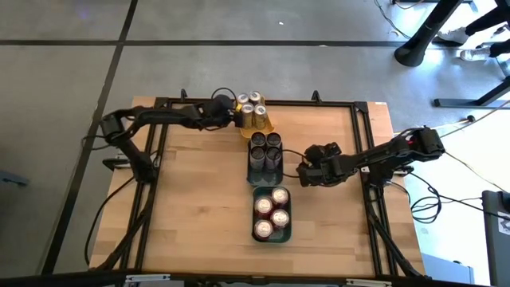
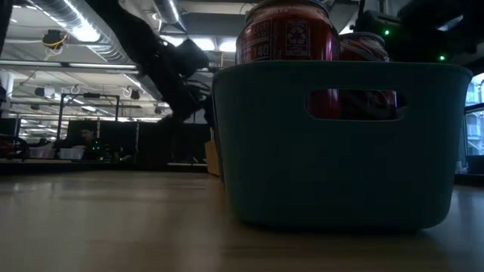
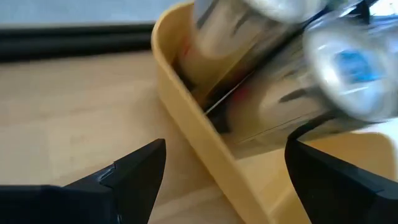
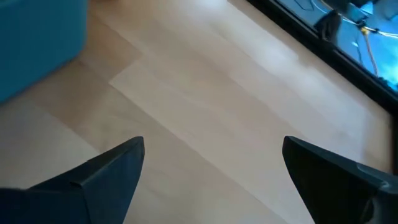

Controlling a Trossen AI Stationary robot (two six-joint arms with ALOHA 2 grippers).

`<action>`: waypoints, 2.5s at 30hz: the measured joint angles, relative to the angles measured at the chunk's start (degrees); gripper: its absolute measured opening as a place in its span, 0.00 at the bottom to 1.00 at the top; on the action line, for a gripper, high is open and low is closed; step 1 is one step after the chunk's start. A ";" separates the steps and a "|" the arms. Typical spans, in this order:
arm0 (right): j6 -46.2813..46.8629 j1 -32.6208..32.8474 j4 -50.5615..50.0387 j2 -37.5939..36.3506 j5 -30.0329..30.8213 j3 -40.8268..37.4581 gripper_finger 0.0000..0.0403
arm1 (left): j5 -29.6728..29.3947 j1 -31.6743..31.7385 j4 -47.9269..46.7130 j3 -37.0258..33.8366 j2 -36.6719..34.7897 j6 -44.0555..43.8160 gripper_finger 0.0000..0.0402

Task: Sort soda cans
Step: Move the yellow bin to the top left

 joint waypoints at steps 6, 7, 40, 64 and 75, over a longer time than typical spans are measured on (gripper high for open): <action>-3.96 0.00 5.21 0.00 -0.33 -1.29 0.95 | 0.35 0.62 -0.03 0.01 4.20 -2.57 0.78; -4.69 0.00 5.87 0.00 -0.40 -1.29 0.95 | 0.33 0.62 0.20 0.04 4.49 -2.68 0.78; -10.13 0.04 12.98 0.04 -1.11 -1.29 0.95 | 0.31 3.29 -1.42 -0.03 4.88 0.42 0.59; -11.11 0.04 13.22 0.04 -2.97 -1.29 0.95 | -1.22 3.29 -1.29 0.05 4.86 1.70 0.08; -11.11 0.04 13.20 0.04 -2.97 -1.27 0.95 | -2.71 3.33 -2.07 0.05 4.84 1.71 0.01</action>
